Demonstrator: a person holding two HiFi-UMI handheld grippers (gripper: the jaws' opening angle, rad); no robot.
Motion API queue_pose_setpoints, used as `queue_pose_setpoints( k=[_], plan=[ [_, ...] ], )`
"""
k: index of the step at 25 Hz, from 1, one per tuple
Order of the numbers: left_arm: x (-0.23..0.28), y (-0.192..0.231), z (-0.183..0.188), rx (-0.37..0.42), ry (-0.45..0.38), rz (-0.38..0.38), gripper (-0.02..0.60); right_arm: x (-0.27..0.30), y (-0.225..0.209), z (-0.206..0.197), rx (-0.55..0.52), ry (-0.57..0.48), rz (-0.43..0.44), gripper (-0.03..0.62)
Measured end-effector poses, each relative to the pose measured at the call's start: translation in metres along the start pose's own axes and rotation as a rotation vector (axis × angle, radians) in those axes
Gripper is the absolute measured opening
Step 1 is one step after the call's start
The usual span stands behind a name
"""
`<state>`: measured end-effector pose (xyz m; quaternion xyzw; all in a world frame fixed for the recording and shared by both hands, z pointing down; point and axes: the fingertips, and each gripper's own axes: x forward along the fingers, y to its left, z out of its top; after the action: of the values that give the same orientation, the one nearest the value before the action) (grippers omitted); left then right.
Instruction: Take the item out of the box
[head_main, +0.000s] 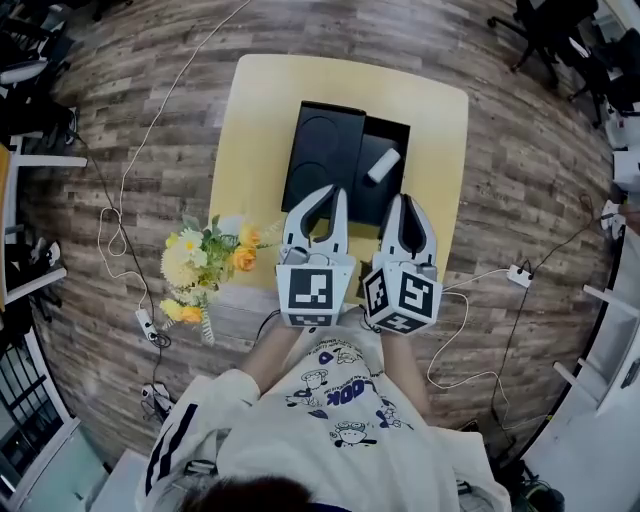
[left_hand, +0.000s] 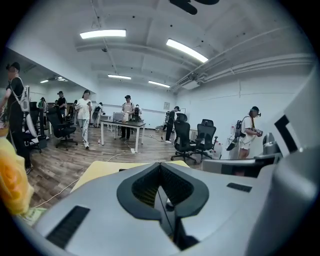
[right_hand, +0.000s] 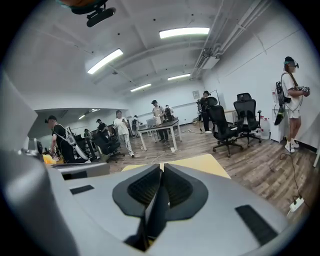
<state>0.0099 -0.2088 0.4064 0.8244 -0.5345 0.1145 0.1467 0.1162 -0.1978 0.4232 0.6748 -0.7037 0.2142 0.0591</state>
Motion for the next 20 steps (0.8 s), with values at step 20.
queue_pose_setpoints(
  k=[20],
  plan=[
    [0.048, 0.019, -0.036, -0.05, 0.104, 0.001, 0.014, 0.069, -0.026, -0.045, 0.056, 0.212, -0.086, 0.043]
  ],
)
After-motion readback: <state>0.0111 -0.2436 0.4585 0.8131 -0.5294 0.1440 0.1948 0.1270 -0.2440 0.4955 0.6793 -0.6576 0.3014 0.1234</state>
